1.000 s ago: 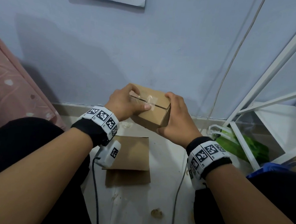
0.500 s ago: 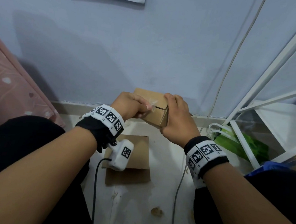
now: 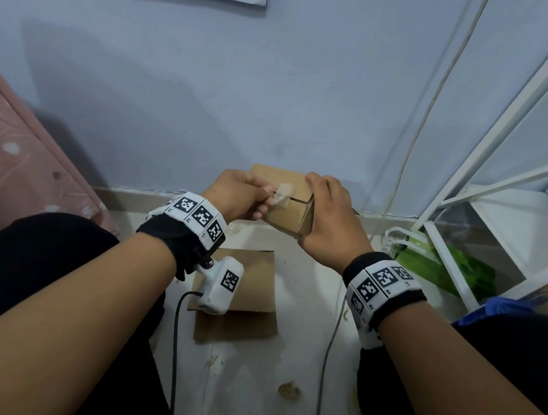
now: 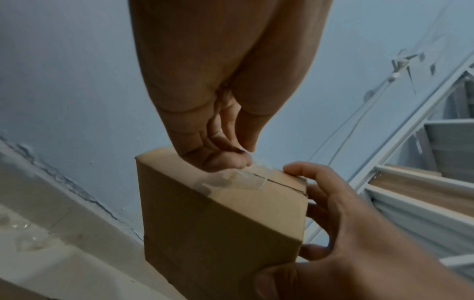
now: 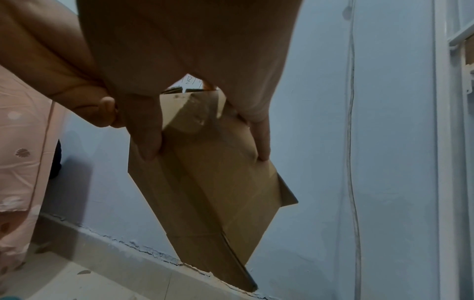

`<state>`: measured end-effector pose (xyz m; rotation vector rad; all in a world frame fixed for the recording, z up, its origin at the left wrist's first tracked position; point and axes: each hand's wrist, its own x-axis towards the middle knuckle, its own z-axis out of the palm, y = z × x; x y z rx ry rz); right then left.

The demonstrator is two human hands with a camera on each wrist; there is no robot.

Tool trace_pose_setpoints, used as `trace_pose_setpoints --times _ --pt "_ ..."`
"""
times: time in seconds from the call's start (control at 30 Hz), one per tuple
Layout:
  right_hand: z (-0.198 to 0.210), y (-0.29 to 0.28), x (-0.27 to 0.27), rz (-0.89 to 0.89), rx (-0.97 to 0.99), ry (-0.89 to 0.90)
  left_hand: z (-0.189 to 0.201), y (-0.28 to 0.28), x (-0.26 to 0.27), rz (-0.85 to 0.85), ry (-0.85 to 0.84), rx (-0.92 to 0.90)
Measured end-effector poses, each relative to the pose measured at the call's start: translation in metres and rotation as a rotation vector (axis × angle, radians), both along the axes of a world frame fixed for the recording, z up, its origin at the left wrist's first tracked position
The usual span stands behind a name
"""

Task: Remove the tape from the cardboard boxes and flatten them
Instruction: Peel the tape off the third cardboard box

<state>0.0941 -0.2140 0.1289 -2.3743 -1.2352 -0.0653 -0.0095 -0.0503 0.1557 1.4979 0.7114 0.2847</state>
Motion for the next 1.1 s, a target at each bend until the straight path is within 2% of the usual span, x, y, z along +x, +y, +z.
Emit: trace_pose_setpoints --times 0.17,0.33,0.57,0.77,0.93,1.1 --pt "-0.002 -0.002 0.001 -0.012 -0.013 0.002 -0.003 0.000 -0.002 0.039 -0.062 0.169" --pt "-0.002 0.000 0.001 -0.011 -0.016 -0.002 -0.010 0.001 0.000 0.010 -0.079 0.462" --pt "-0.003 0.000 0.001 -0.027 -0.023 0.005 -0.002 -0.003 0.002 0.113 -0.121 0.548" --pt "-0.002 0.000 0.000 -0.022 -0.028 0.009 0.002 -0.013 -0.004 0.007 -0.121 0.668" --pt "-0.002 0.001 -0.001 -0.009 -0.025 -0.010 -0.003 -0.015 -0.002 -0.091 -0.021 0.568" --pt "-0.006 0.003 -0.001 0.014 -0.055 -0.069 -0.005 -0.014 0.001 -0.056 0.014 0.361"
